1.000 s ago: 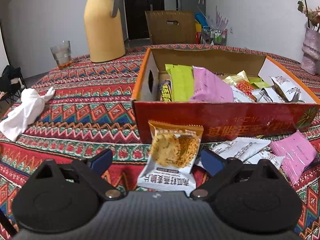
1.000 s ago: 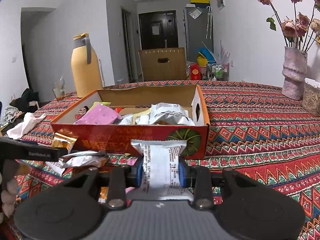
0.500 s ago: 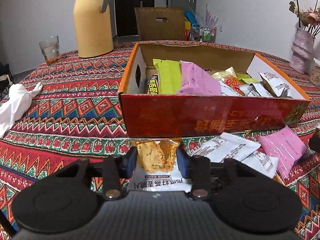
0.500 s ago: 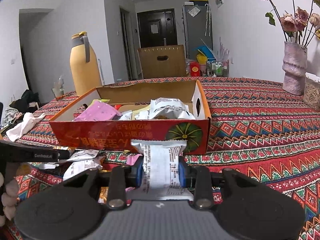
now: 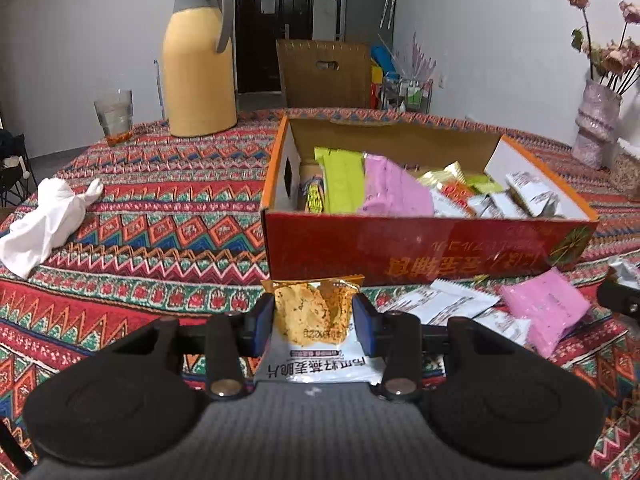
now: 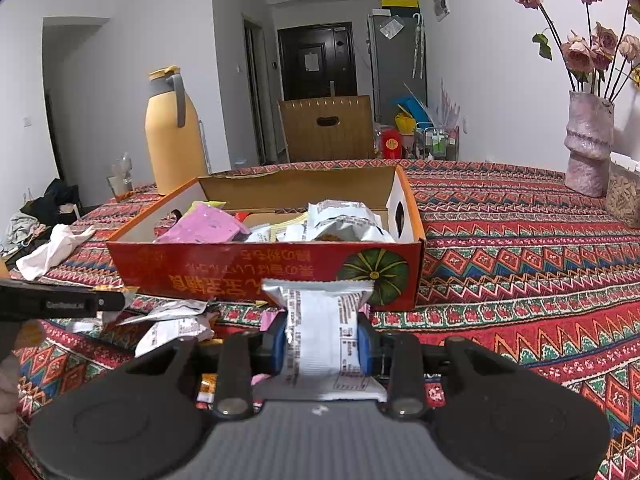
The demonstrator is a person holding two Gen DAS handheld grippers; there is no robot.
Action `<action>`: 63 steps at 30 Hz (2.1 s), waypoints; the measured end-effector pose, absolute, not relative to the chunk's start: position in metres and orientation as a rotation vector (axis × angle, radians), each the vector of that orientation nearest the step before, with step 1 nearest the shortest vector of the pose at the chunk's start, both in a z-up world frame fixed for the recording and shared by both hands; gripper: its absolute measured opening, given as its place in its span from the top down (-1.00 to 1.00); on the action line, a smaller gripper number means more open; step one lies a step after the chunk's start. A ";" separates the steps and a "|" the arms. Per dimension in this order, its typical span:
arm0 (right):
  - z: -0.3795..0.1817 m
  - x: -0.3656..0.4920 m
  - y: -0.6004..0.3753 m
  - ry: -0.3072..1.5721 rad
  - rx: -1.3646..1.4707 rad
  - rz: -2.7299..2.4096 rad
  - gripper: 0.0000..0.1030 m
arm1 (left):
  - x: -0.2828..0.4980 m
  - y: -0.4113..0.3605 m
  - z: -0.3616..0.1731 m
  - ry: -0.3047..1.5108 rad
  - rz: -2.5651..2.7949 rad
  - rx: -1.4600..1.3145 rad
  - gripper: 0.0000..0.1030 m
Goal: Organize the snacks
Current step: 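Carry both packets over the box, lower them in and open both grippers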
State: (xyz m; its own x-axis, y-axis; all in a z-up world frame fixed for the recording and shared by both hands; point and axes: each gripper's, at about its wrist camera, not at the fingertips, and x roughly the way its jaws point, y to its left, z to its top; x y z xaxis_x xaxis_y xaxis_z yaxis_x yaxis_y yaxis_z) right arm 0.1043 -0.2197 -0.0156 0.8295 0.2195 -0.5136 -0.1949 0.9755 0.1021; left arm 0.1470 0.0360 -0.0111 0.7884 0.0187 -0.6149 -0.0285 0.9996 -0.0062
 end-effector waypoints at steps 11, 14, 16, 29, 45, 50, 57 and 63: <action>0.004 0.113 -0.210 0.485 0.018 0.232 0.36 | 0.138 0.024 0.023 0.548 -0.010 -0.019 0.17; 0.011 0.119 -0.205 0.460 0.005 0.238 0.36 | 0.142 0.019 0.033 0.517 -0.019 -0.022 0.17; 0.015 0.123 -0.200 0.446 -0.001 0.240 0.36 | 0.145 0.016 0.039 0.495 -0.024 -0.024 0.17; 0.040 0.168 -0.175 0.380 -0.032 0.253 0.36 | 0.187 -0.002 0.076 0.385 -0.023 -0.046 0.17; 0.013 0.236 -0.170 0.380 0.006 0.218 0.36 | 0.243 0.010 0.039 0.399 0.041 -0.083 0.17; 0.000 0.245 -0.171 0.426 0.010 0.230 0.36 | 0.250 0.011 0.025 0.423 0.026 -0.079 0.17; -0.003 0.246 -0.168 0.441 0.000 0.242 0.34 | 0.249 0.018 0.022 0.421 0.014 -0.115 0.01; 0.001 0.241 -0.174 0.417 0.007 0.213 -0.83 | 0.238 0.022 0.030 0.364 0.078 -0.133 -1.00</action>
